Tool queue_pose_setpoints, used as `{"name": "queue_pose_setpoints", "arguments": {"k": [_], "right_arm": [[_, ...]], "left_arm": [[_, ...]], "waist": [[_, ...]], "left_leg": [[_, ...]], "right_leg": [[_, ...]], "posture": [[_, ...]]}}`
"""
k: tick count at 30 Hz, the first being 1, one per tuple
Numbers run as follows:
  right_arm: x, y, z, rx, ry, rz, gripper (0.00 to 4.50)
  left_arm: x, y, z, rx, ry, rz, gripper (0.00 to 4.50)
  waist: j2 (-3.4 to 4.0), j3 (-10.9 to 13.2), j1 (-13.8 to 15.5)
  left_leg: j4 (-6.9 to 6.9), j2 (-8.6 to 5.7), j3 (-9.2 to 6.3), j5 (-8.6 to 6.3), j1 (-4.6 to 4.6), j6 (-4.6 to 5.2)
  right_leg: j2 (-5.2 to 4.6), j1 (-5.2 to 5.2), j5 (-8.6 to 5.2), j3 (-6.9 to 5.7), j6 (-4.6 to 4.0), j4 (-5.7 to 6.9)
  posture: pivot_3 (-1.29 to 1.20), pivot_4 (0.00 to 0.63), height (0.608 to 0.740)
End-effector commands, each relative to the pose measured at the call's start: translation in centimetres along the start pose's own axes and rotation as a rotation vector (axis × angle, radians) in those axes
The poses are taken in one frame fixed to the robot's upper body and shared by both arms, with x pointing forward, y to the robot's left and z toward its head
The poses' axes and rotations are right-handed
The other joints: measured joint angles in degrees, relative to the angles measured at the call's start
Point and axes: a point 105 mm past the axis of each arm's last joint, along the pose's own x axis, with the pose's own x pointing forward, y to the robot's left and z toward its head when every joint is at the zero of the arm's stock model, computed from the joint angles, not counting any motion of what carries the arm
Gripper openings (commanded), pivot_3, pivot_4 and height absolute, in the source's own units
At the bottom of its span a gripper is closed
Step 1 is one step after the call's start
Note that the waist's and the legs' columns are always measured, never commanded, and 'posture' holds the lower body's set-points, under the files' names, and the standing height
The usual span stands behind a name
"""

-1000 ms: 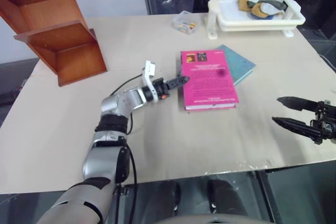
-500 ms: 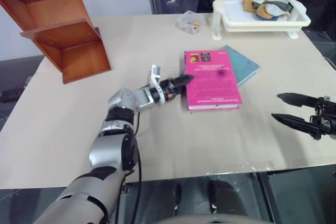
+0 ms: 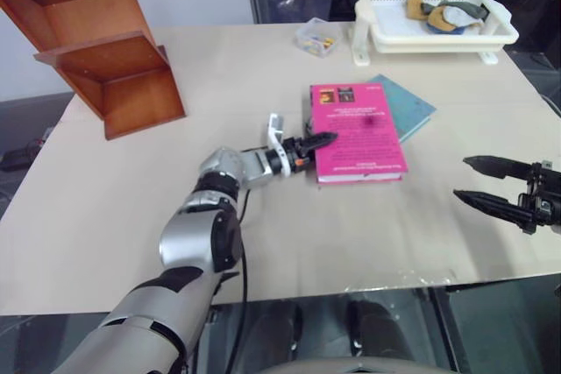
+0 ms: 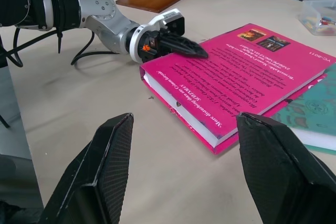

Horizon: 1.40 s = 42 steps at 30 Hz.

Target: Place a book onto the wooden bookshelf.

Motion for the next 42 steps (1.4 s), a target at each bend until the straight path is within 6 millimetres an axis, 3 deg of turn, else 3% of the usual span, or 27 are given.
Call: {"name": "queue_pose_setpoints", "arguments": {"k": [1,3,12,19,27,28,33,34,35,41,42], "right_arm": [[-0.4,-0.1,0.8,-0.047,-0.008,-0.013,3.18],[-0.3,-0.1,0.8,-0.047,-0.010,-0.014,3.18],[0.1,-0.5,0.5,-0.045,-0.010,0.000,3.18],[0.3,-1.3,0.6,-0.063,-0.003,0.012,3.18],[0.0,-1.6,0.8,-0.077,0.005,0.016,3.18],[0.0,-1.6,0.8,-0.078,0.006,0.015,3.18],[-0.2,-1.7,0.8,-0.085,0.011,0.009,3.18],[-0.2,-1.7,0.8,-0.086,0.012,0.008,3.18],[-0.3,-1.7,0.7,-0.087,0.012,0.007,3.18],[-0.1,-1.7,0.7,-0.089,0.014,0.005,3.18],[-0.1,-1.7,0.7,-0.089,0.014,0.005,3.18]], "left_arm": [[0.0,-1.6,1.1,-0.002,-0.029,-0.068,0.84],[-0.5,-2.0,1.7,-0.025,-0.054,-0.096,0.59],[-2.8,-2.1,2.4,-0.085,-0.097,-0.149,0.59],[-2.1,-1.6,0.8,0.000,-0.066,-0.158,0.59],[-2.3,-0.8,0.4,-0.015,-0.079,-0.116,4.24],[-2.3,-0.7,0.3,-0.019,-0.073,-0.116,4.45],[-2.3,-1.1,-0.2,-0.050,-0.054,-0.153,4.45],[-2.4,-1.3,-0.3,-0.052,-0.051,-0.161,3.87],[-2.5,-1.3,-0.3,-0.054,-0.051,-0.167,3.61],[-3.1,-1.8,-0.4,-0.066,-0.044,-0.206,0.86],[-3.2,-1.9,-0.5,-0.066,-0.044,-0.211,0.56]], "waist": [[0.00,0.00,0.00],[0.00,0.00,0.00],[0.00,0.00,-0.17],[0.02,-0.01,-0.11],[0.01,-0.01,0.00],[0.02,-0.01,0.00],[0.02,-0.01,-0.02],[0.02,-0.01,-0.03],[0.02,-0.01,-0.04],[0.02,-0.01,-0.10],[0.02,-0.01,-0.10]], "left_leg": [[0.00,0.00,0.00,0.00,0.00,0.00],[0.00,0.00,0.00,0.00,0.00,0.00],[0.00,0.01,0.00,0.00,0.00,0.00],[0.00,0.02,0.02,0.00,0.01,-0.01],[0.00,0.02,-0.01,0.00,0.00,-0.02],[0.00,0.01,-0.01,0.00,0.00,-0.02],[0.00,0.01,-0.01,0.00,0.00,-0.02],[0.01,0.02,-0.01,0.00,0.00,-0.02],[0.01,0.01,-0.01,0.00,0.00,-0.02],[0.01,0.02,-0.01,0.00,0.00,-0.02],[0.01,0.02,-0.01,0.00,0.00,-0.02]], "right_leg": [[0.00,0.00,0.00,0.00,0.00,0.00],[0.00,0.00,0.00,0.00,0.00,0.00],[0.01,-0.02,0.00,0.01,0.00,0.02],[-0.02,-0.01,0.00,0.05,0.00,0.03],[-0.05,-0.01,0.00,0.03,-0.01,0.02],[-0.04,-0.01,0.00,0.03,-0.01,0.02],[-0.04,-0.01,0.00,0.03,-0.01,0.02],[-0.04,-0.01,0.00,0.03,-0.01,0.02],[-0.04,-0.01,0.00,0.03,-0.01,0.02],[-0.04,-0.01,0.00,0.03,-0.01,0.02],[-0.04,-0.02,0.00,0.03,-0.01,0.02]], "posture": [[0.00,0.150,0.740],[0.00,0.150,0.740],[0.00,0.150,0.740],[0.00,0.150,0.740],[0.00,0.150,0.740],[0.00,0.150,0.740],[0.00,0.150,0.740],[0.00,0.150,0.740],[0.00,0.150,0.740],[0.00,0.150,0.740],[0.00,0.150,0.740]]}}
